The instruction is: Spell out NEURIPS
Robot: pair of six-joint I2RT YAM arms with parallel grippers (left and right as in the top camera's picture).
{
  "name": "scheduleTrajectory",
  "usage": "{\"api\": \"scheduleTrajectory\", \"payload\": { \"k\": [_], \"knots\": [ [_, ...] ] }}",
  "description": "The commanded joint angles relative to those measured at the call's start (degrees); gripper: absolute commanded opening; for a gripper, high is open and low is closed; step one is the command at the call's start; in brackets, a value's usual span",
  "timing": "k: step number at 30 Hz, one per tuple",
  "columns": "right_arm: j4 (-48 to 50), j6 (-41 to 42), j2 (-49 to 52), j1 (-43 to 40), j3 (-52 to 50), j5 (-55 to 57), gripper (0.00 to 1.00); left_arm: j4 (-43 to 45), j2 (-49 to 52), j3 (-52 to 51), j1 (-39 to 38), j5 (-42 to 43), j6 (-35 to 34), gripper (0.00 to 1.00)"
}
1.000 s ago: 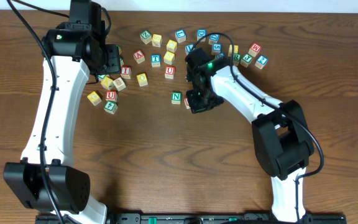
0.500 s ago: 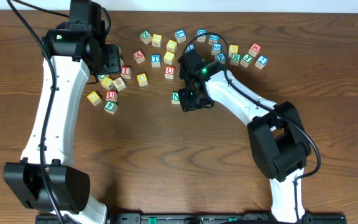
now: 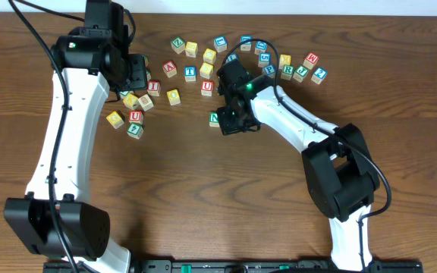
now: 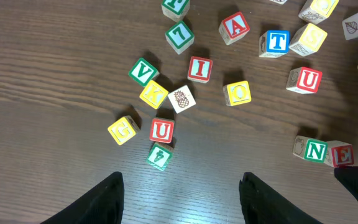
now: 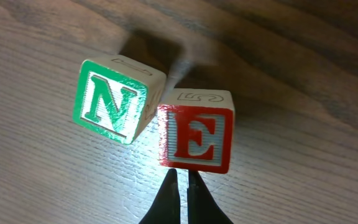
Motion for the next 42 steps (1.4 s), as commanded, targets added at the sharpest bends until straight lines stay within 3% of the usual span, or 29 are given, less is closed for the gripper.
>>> {"api": "scheduleTrajectory", "payload": {
  "k": [1, 15, 42],
  "knots": [
    [0.04, 0.63, -0.26, 0.87, -0.39, -1.75, 0.01, 0.07, -0.63, 0.96, 0.24, -0.13, 0.55, 0.59],
    [-1.09, 1.84, -5.22, -6.1, -0.09, 2.21, 0.01, 0.07, -0.63, 0.96, 0.24, -0.11, 0.55, 0.59],
    [2.99, 4.04, 0.11, -2.23, -0.42, 2.05, 0.01, 0.02, -0.63, 0.96, 0.24, -0.11, 0.52, 0.59]
  ]
}}
